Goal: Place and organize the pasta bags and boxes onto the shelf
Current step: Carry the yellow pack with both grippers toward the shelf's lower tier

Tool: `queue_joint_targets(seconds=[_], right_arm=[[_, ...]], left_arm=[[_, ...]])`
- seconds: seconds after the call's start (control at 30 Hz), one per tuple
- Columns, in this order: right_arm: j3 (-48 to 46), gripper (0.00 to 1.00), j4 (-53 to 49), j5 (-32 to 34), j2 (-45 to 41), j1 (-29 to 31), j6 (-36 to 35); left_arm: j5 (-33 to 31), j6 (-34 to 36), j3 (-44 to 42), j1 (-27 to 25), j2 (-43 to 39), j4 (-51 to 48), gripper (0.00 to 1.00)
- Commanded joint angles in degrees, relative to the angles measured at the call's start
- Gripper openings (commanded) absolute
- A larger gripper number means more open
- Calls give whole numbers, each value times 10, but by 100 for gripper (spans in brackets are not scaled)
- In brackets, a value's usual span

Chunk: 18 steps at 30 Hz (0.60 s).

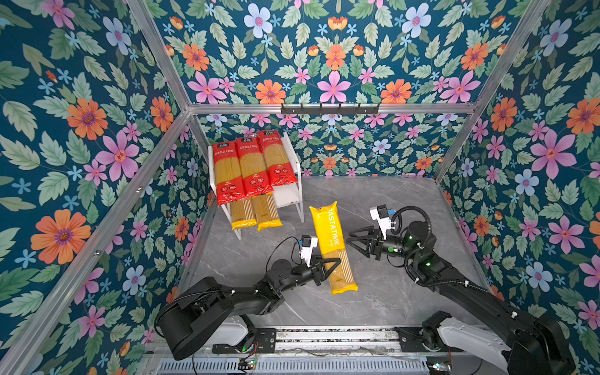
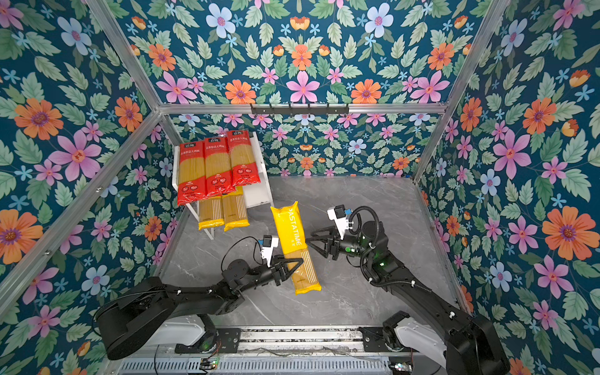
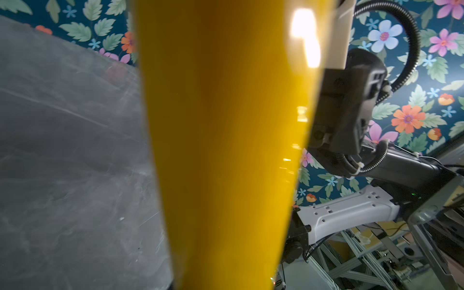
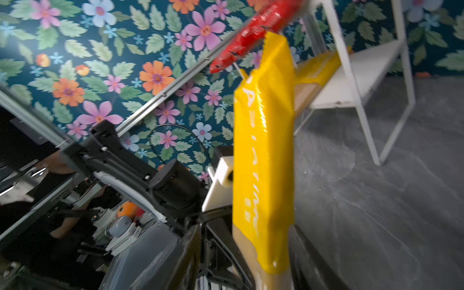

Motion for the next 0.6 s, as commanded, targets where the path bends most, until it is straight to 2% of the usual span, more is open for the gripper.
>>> queue_joint_targets(seconds=[0.0,0.1,0.2,0.27,0.37,0.57], right_arm=[[-58,61,28,72,6,3,97],[-104,62,1,150,-19,31,143],[-128,63,-23,240,-44,125,143],[-138,64,-9,270,-45,175,144],[-154,65,30,291,-32,209,170],[-140,64,96,284,10,210,186]], left_arm=[[-76,-45,-21,19,-19,73,16],[-140,-87,-37,28,-43,43,15],[-157,-101,-24,28,-64,2,15],[-169,-109,-19,28,-74,-6,16],[-179,-124,-16,28,-86,-9,16],[-170,-147,-9,22,-75,17,16]])
